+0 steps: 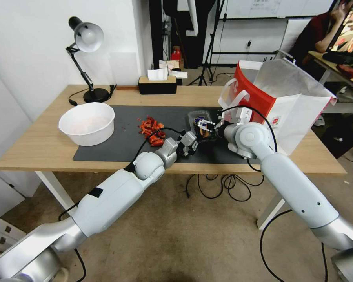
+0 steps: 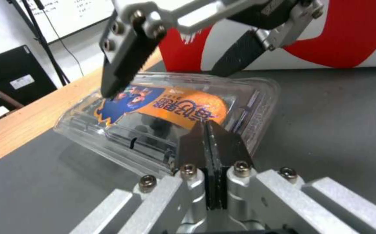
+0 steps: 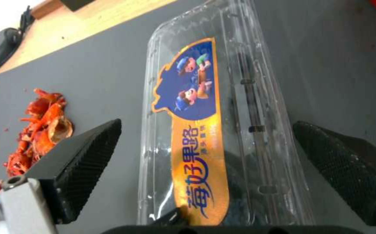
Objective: Close the disposable takeout box, then place it into the delivery bag.
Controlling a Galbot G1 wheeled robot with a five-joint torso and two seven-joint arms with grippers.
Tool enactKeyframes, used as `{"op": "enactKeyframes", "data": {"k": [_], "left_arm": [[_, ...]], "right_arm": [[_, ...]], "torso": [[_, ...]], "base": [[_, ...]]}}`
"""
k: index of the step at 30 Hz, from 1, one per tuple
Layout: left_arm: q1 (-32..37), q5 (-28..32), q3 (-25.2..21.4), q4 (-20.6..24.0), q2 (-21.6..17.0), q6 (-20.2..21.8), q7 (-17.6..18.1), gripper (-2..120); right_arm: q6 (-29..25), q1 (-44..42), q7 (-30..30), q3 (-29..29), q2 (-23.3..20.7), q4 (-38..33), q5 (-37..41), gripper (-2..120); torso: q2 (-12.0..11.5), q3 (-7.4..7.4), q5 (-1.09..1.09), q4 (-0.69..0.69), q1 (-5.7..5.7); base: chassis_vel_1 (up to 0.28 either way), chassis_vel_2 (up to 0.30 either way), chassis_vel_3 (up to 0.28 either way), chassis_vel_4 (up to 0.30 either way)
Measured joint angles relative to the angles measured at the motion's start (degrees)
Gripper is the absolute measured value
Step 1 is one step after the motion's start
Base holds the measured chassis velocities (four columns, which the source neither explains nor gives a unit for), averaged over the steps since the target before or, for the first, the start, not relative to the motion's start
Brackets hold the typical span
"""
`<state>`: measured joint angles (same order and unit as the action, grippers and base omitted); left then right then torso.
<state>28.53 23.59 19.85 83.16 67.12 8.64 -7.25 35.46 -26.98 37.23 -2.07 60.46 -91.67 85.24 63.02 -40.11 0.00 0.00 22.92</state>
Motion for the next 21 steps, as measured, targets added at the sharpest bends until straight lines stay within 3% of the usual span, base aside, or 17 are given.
{"op": "enactKeyframes", "data": {"k": [21], "left_arm": [[-0.64,0.20,0.55,0.11,0.05,-0.09,-0.15,0]], "right_arm": [[2.04,0.59,0.37,0.15,-0.11,2.96,0.91,100]], "torso": [[0.01,0.00,0.00,0.00,0.00]], "base": [[0.000,0.000,0.000,0.000]]}}
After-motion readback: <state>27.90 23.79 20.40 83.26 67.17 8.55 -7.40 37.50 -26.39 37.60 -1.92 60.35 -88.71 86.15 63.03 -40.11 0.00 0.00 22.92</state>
